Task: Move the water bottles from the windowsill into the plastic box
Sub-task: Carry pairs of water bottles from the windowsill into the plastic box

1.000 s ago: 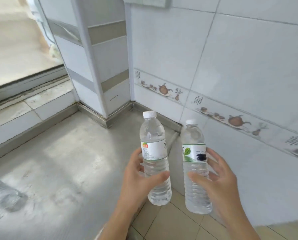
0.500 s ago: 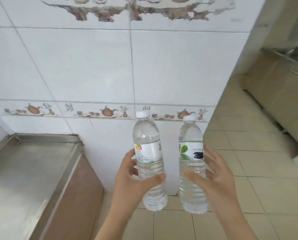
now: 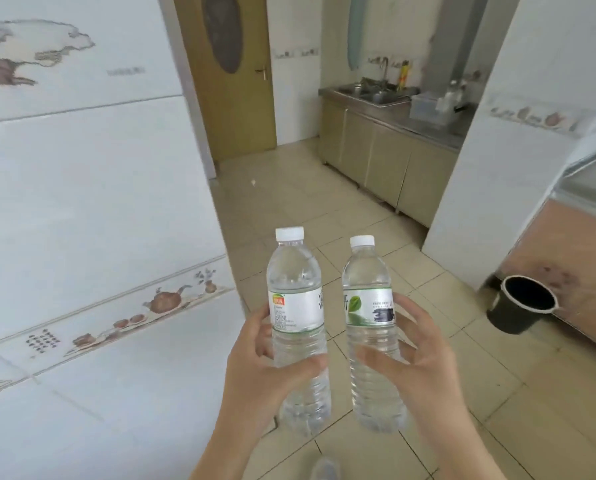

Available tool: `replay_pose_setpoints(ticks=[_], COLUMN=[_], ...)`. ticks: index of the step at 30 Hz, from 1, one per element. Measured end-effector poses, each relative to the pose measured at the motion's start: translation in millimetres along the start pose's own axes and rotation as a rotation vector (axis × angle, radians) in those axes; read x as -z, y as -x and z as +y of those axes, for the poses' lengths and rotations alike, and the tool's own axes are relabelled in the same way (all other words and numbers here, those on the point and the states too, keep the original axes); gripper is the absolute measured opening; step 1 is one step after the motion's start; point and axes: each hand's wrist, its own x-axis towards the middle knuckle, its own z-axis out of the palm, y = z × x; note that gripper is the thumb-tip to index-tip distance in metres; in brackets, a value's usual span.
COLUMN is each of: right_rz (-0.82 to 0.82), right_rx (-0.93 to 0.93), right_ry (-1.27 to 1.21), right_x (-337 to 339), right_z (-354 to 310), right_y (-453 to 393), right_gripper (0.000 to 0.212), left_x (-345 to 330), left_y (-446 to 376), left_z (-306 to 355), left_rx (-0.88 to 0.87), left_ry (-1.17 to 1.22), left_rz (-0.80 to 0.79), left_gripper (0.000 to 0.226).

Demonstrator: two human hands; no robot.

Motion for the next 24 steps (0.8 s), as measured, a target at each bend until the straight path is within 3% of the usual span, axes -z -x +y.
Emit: replay_pose_setpoints(ticks=[16,24], right_rz=[0.256,0.268], right_rx=[0.090,0.109], right_ry=[0.042,0.008], right_x=[89.3,143.0], right_z=[-9.0,4.1], right_y=[-252.6,-400.1], right_gripper=[0.076,0.079], left_x=[-165.9,-262.7], left_y=[-267.9,-389.4], left_z=[49.6,55.8], left_rx=[-0.117,-0.134], left_ry=[-0.004,-0.020], left_rz=[-0.233,-0.249], left_gripper=[0.080,0.080])
